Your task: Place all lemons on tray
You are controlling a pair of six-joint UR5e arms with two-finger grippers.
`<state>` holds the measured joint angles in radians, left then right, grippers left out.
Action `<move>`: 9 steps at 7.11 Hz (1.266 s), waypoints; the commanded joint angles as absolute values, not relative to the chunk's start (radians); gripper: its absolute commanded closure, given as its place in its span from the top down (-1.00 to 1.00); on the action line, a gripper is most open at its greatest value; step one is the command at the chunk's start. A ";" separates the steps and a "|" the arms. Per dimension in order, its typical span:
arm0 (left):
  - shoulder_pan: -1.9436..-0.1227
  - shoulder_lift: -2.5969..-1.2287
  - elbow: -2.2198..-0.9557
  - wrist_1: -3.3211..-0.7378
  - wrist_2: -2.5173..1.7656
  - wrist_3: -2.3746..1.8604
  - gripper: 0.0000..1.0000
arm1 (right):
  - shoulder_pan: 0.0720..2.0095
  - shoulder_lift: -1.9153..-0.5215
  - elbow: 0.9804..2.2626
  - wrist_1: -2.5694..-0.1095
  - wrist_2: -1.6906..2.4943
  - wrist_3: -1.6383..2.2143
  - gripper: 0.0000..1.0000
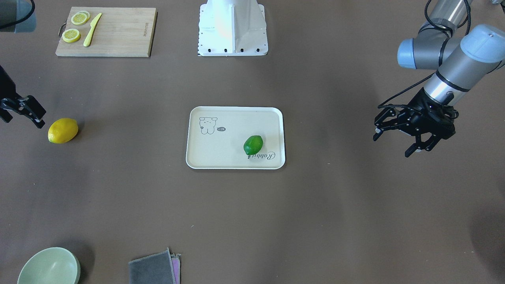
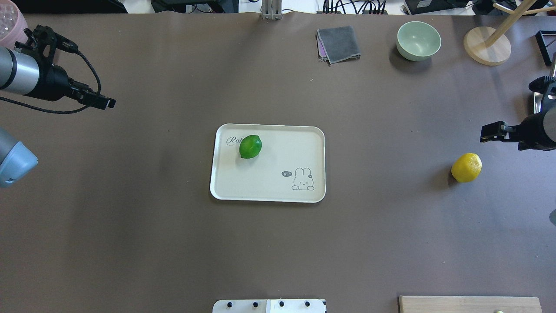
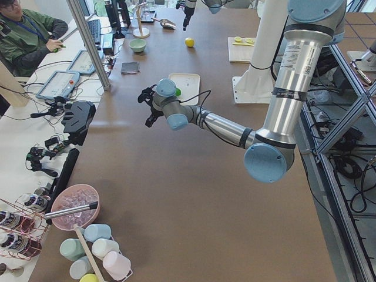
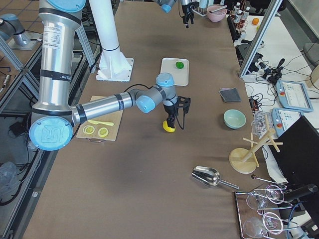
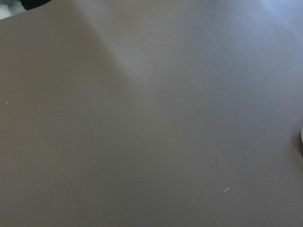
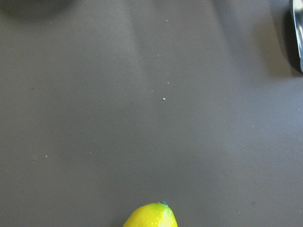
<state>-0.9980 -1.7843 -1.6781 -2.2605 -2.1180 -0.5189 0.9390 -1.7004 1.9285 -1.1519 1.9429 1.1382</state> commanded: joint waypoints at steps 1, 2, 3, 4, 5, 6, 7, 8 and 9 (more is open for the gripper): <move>-0.999 -1.790 -1.677 -2.261 -2.117 -0.520 0.96 | 0.833 -1.703 1.908 -1.108 1.834 1.332 0.93; -0.999 -1.790 -1.678 -2.260 -2.117 -0.520 0.96 | 0.786 -1.701 1.907 -1.092 1.798 1.392 0.93; -0.997 -1.792 -1.675 -2.260 -2.115 -0.520 0.96 | 0.764 -1.701 1.899 -1.091 1.789 1.394 0.93; -0.997 -1.792 -1.675 -2.260 -2.115 -0.520 0.96 | 0.744 -1.701 1.870 -1.065 1.769 1.396 0.93; -0.996 -1.793 -1.674 -2.260 -2.115 -0.520 0.96 | 0.738 -1.698 1.841 -1.039 1.763 1.396 0.93; -0.996 -1.792 -1.675 -2.260 -2.115 -0.520 0.96 | 0.720 -1.697 1.829 -1.035 1.740 1.396 0.93; -0.997 -1.792 -1.674 -2.260 -2.117 -0.519 0.96 | 0.707 -1.692 1.815 -1.035 1.726 1.399 0.87; -0.996 -1.790 -1.672 -2.260 -2.117 -0.518 0.96 | 0.697 -1.692 1.809 -1.035 1.694 1.420 0.15; -0.996 -1.790 -1.669 -2.260 -2.117 -0.517 0.96 | 0.686 -1.692 1.809 -1.037 1.689 1.419 -0.98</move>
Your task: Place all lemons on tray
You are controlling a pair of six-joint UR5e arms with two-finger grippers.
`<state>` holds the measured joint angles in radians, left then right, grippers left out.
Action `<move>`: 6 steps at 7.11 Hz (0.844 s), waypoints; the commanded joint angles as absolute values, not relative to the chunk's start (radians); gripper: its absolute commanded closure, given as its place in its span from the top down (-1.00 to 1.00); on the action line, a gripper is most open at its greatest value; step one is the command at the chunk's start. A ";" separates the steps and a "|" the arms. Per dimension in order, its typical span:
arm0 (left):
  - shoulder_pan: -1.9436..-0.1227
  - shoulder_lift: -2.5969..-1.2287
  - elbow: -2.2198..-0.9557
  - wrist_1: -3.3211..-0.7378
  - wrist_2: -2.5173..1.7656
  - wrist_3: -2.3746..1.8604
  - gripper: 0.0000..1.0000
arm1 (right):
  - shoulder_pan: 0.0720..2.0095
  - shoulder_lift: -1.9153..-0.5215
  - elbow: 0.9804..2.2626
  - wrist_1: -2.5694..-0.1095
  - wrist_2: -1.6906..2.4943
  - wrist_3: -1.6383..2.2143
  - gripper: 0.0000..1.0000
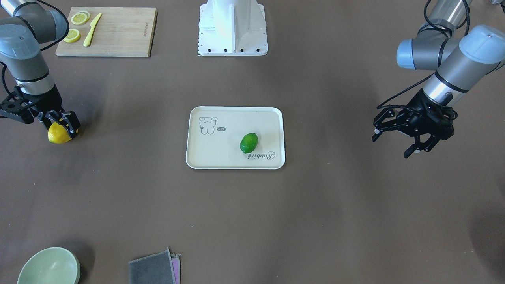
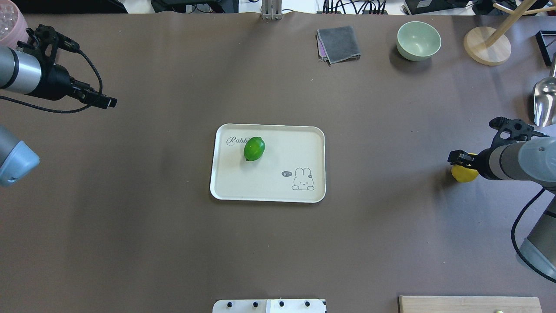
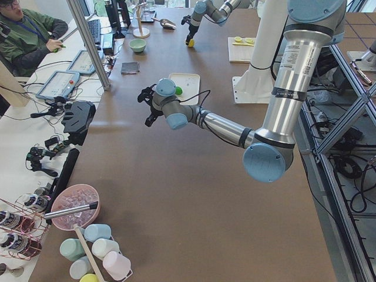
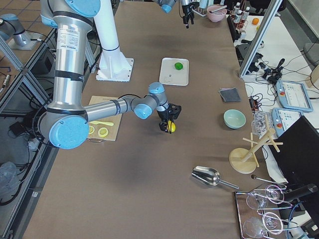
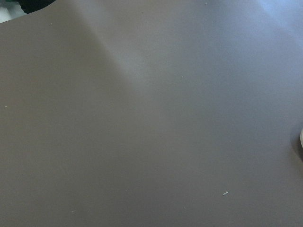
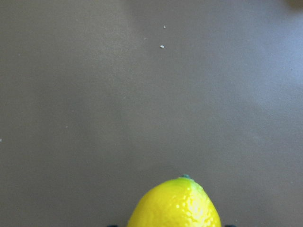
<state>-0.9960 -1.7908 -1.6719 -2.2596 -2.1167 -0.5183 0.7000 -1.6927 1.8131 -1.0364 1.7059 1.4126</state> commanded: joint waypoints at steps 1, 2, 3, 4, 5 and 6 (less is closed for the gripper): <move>-0.996 -1.787 -1.669 -2.260 -2.117 -0.517 0.96 | 0.683 -1.687 1.813 -1.035 1.687 1.416 -1.00; -0.996 -1.787 -1.667 -2.260 -2.115 -0.517 0.96 | 0.689 -1.672 1.862 -1.051 1.700 1.410 -1.00; -0.996 -1.786 -1.667 -2.260 -2.117 -0.517 0.96 | 0.712 -1.649 1.950 -1.156 1.724 1.408 -1.00; -0.996 -1.784 -1.667 -2.261 -2.117 -0.517 0.96 | 0.713 -1.546 2.018 -1.343 1.739 1.408 -1.00; -0.993 -1.783 -1.667 -2.260 -2.117 -0.517 0.96 | 0.662 -1.388 2.016 -1.532 1.730 1.408 -1.00; -0.992 -1.781 -1.667 -2.261 -2.117 -0.517 0.96 | 0.606 -1.261 2.010 -1.640 1.720 1.408 -1.00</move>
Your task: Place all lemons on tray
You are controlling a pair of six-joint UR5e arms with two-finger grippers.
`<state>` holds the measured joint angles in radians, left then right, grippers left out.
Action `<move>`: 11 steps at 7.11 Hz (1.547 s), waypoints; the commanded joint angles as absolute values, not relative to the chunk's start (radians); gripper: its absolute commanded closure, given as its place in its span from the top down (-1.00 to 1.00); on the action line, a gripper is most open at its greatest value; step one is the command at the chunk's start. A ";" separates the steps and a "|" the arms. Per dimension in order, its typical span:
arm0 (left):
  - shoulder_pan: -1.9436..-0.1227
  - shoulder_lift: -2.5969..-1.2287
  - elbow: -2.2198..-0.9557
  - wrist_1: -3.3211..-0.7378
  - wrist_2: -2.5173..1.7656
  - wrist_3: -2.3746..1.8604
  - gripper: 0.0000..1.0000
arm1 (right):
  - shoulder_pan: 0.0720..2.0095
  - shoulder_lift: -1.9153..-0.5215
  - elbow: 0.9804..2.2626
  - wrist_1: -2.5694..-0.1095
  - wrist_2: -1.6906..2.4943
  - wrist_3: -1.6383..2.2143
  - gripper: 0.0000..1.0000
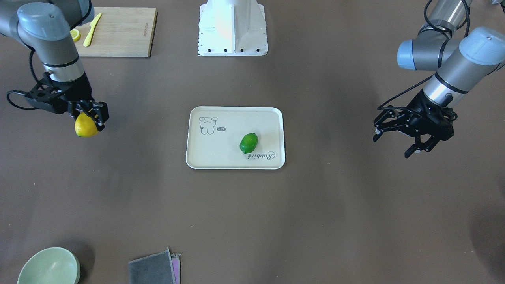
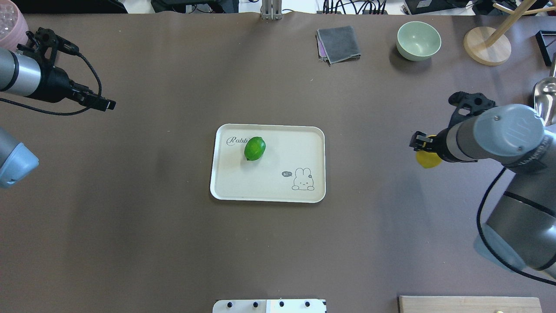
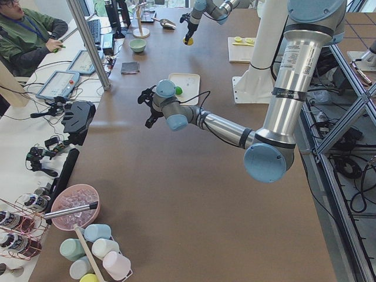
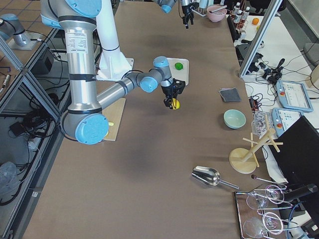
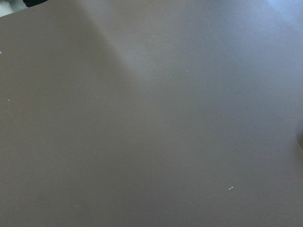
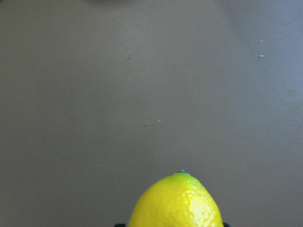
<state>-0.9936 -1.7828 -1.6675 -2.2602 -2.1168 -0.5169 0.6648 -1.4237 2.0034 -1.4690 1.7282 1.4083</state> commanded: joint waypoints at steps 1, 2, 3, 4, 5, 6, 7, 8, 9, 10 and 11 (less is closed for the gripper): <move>-0.992 -1.781 -1.667 -2.261 -2.117 -0.517 0.96 | 0.560 -1.190 1.985 -1.661 1.694 1.417 -1.00; -0.992 -1.779 -1.667 -2.261 -2.117 -0.517 0.96 | 0.537 -1.128 1.930 -1.658 1.687 1.423 -1.00; -0.992 -1.779 -1.667 -2.261 -2.117 -0.517 0.96 | 0.523 -1.018 1.831 -1.658 1.687 1.424 -1.00; -0.991 -1.778 -1.667 -2.261 -2.117 -0.517 0.96 | 0.505 -0.915 1.718 -1.654 1.687 1.431 -1.00; -0.992 -1.778 -1.667 -2.261 -2.117 -0.517 0.96 | 0.497 -0.835 1.624 -1.649 1.687 1.442 -1.00; -0.991 -1.778 -1.667 -2.263 -2.117 -0.517 0.96 | 0.495 -0.819 1.579 -1.648 1.689 1.427 -1.00; -0.991 -1.779 -1.667 -2.263 -2.117 -0.517 0.96 | 0.494 -0.821 1.557 -1.622 1.687 1.425 0.25; -0.991 -1.779 -1.667 -2.263 -2.117 -0.517 0.96 | 0.459 -0.833 1.533 -1.550 1.613 1.434 0.99; -0.991 -1.778 -1.667 -2.263 -2.117 -0.517 0.96 | 0.454 -0.828 1.543 -1.551 1.586 1.431 1.00; -0.991 -1.778 -1.667 -2.264 -2.117 -0.517 0.96 | 0.468 -0.828 1.555 -1.554 1.595 1.419 1.00; -0.991 -1.778 -1.667 -2.264 -2.117 -0.517 0.96 | 0.500 -0.831 1.587 -1.558 1.636 1.396 1.00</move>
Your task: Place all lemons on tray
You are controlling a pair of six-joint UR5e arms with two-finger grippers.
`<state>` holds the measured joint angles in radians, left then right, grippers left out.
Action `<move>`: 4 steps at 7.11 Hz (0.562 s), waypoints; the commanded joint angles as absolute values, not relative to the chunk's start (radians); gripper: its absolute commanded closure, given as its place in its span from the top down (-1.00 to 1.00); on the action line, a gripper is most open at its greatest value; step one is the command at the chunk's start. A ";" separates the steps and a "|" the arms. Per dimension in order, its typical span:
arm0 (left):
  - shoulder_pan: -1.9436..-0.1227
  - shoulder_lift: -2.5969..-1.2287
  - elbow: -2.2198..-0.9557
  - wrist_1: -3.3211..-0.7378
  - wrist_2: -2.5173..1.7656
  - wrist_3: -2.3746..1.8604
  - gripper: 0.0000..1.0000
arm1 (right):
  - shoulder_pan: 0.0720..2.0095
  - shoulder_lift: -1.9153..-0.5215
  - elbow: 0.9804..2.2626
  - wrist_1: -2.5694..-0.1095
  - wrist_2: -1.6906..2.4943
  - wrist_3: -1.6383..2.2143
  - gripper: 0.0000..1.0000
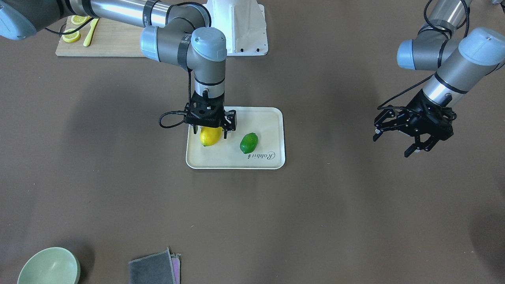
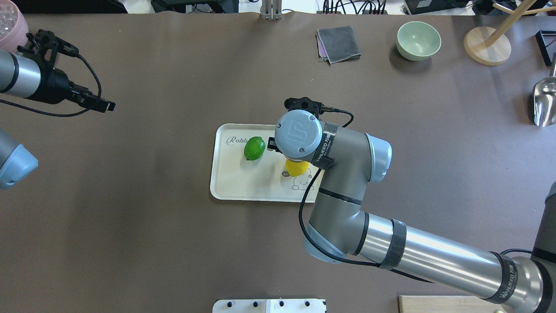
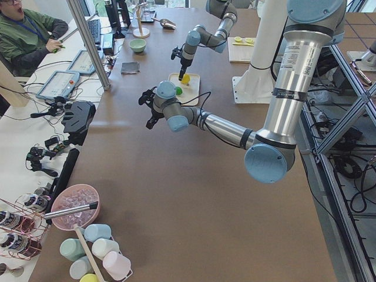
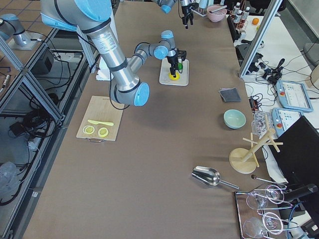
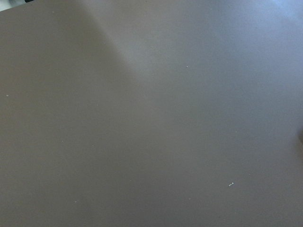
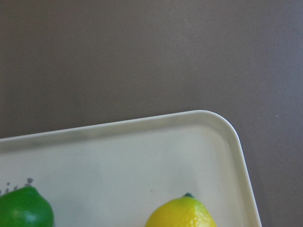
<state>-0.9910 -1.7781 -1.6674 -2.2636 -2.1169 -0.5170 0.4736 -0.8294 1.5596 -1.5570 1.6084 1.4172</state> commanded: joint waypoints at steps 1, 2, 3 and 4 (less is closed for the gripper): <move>-0.991 -1.778 -1.667 -2.263 -2.115 -0.517 0.96 | 0.544 -0.833 1.644 -1.639 1.693 1.338 1.00; -0.988 -1.775 -1.660 -2.254 -2.114 -0.522 0.96 | 0.601 -0.856 1.725 -1.751 1.750 1.230 1.00; -0.995 -1.735 -1.648 -2.249 -2.121 -0.525 0.96 | 0.695 -0.939 1.806 -1.782 1.816 1.097 1.00; -1.040 -1.735 -1.649 -2.211 -2.141 -0.516 0.96 | 0.786 -1.068 1.878 -1.769 1.883 0.919 1.00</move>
<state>-1.0030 -1.7480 -1.6525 -2.2430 -2.1236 -0.5212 0.6774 -0.9383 1.7856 -1.7550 1.8014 1.1134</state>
